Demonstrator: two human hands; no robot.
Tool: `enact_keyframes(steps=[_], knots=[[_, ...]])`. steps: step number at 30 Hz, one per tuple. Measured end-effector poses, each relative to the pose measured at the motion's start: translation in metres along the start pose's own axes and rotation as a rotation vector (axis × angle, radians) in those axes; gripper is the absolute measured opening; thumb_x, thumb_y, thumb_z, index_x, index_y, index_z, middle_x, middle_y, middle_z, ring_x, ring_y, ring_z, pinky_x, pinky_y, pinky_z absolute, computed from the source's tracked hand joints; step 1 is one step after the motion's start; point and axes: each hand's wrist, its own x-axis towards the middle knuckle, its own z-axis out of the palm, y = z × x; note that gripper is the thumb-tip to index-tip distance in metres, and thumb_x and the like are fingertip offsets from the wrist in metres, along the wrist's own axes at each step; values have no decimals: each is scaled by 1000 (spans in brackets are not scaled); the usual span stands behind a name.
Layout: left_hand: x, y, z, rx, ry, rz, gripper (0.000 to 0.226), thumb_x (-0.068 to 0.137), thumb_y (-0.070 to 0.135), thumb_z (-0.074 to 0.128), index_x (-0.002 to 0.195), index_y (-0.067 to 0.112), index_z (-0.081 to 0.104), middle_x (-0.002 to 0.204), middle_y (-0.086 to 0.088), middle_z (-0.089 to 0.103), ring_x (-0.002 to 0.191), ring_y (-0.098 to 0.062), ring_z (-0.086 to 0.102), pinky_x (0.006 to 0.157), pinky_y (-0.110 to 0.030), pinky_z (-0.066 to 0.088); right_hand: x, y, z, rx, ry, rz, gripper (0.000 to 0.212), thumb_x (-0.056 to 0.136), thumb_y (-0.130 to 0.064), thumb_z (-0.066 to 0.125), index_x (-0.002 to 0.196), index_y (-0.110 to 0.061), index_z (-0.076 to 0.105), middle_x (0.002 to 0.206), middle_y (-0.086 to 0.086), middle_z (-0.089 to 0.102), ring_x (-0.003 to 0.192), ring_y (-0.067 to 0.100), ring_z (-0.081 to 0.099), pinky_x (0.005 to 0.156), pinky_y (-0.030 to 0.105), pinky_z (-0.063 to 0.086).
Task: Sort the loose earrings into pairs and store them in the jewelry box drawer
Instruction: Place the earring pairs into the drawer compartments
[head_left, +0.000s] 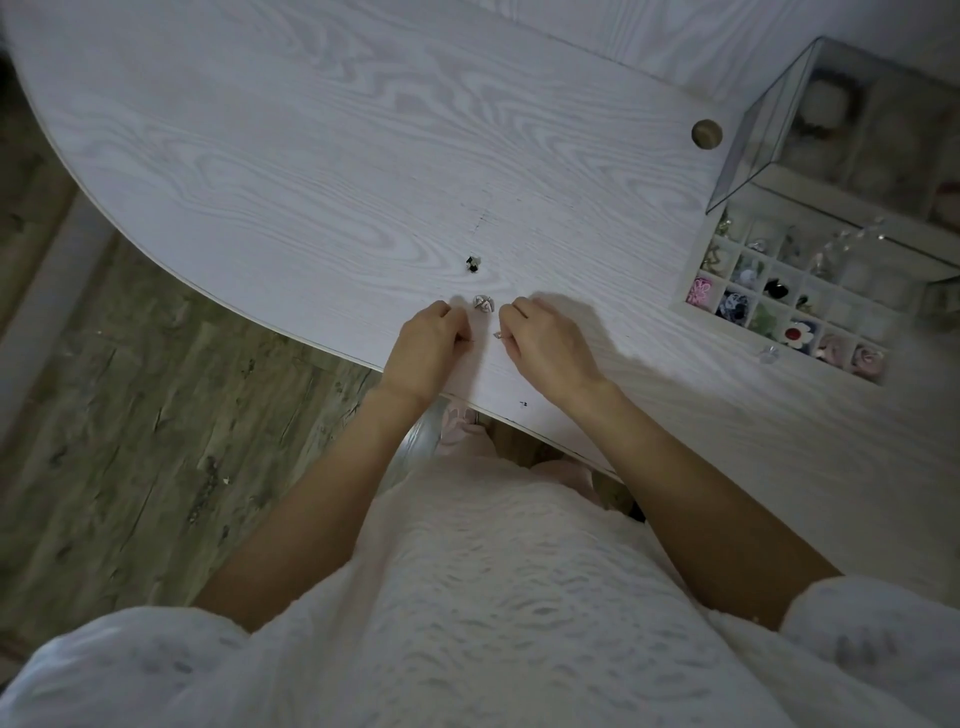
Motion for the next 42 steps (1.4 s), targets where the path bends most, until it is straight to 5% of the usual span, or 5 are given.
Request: enact_keyframes(steps=[8, 19, 30, 37, 42], knots=[[-3, 7, 7, 88, 89, 59, 13, 75, -6, 61, 66, -1, 54, 63, -17, 56, 54, -31, 51, 45, -38, 42, -14, 12, -9, 261, 38, 169, 12, 72, 10, 57, 70, -2, 56, 68, 7, 62, 66, 21, 56, 57, 37, 50], [16, 68, 30, 46, -59, 140, 7, 73, -1, 59, 78, 2, 55, 75, -13, 61, 67, -30, 56, 58, -32, 38, -73, 60, -40, 382, 159, 402, 10, 80, -2, 63, 84, -9, 57, 73, 5, 63, 68, 19, 58, 64, 30, 49], [88, 249, 79, -286, -107, 486, 14, 71, 2, 66, 82, 11, 67, 81, -5, 68, 69, -20, 64, 63, -31, 53, -157, 163, -109, 414, 470, 780, 12, 81, -9, 67, 93, -9, 69, 85, 9, 71, 75, 19, 64, 73, 36, 55], [133, 307, 132, -173, -152, 414, 12, 79, 8, 60, 86, 11, 70, 82, -12, 71, 76, -30, 66, 66, -35, 54, -166, 213, -135, 400, 616, 828, 9, 81, -6, 66, 90, -8, 67, 84, 6, 69, 75, 9, 59, 68, 14, 43], [147, 317, 145, -8, -247, 421, 16, 84, 14, 59, 94, 9, 70, 90, -16, 71, 83, -33, 66, 73, -44, 55, -172, 230, -132, 397, 649, 856, 11, 83, -7, 65, 94, -9, 68, 88, 8, 70, 78, 15, 63, 73, 26, 52]])
